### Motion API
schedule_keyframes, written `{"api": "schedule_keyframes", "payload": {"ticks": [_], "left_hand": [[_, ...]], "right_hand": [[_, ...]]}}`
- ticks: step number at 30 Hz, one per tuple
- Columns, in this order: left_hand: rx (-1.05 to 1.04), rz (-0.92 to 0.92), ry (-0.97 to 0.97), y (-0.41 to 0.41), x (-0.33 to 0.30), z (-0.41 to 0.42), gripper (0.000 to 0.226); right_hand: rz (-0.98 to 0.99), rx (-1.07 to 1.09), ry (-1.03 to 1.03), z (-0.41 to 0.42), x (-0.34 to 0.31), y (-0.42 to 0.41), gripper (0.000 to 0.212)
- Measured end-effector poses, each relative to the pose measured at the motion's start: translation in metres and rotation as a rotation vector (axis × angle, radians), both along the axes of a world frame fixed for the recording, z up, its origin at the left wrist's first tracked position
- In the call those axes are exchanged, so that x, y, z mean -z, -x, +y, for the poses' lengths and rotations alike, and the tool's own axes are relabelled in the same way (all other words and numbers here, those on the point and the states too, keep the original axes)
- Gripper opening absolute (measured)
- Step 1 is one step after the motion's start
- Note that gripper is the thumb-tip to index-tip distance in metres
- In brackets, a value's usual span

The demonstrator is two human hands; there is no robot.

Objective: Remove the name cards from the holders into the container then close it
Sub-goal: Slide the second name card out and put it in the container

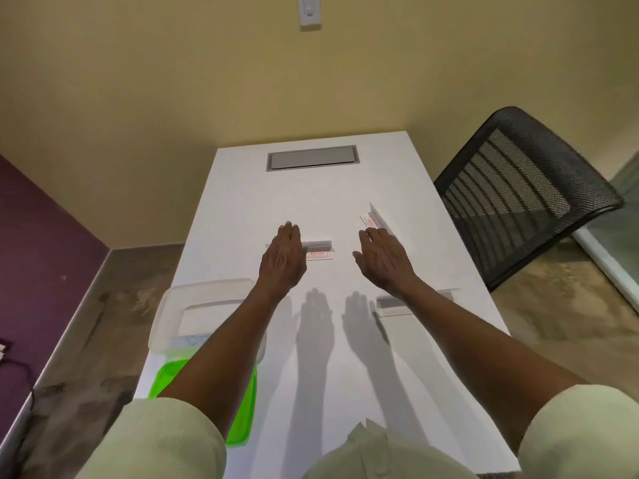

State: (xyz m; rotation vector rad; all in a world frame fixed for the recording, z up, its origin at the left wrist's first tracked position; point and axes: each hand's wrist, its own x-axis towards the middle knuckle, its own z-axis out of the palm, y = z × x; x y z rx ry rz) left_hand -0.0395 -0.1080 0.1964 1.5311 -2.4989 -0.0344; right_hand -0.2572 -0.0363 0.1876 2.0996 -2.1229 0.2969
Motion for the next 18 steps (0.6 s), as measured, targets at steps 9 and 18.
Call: {"api": "schedule_keyframes", "payload": {"ticks": [9,18], "left_hand": [[0.148,0.01,0.003,0.071,0.009,0.015,0.037],[0.171,-0.077,-0.183,0.122,0.034,0.023,0.042]], "right_hand": [[-0.013,0.105,-0.04,0.032,0.008,0.077,0.027],[-0.007,0.182,-0.137,0.054,0.04,0.139,0.03]]}}
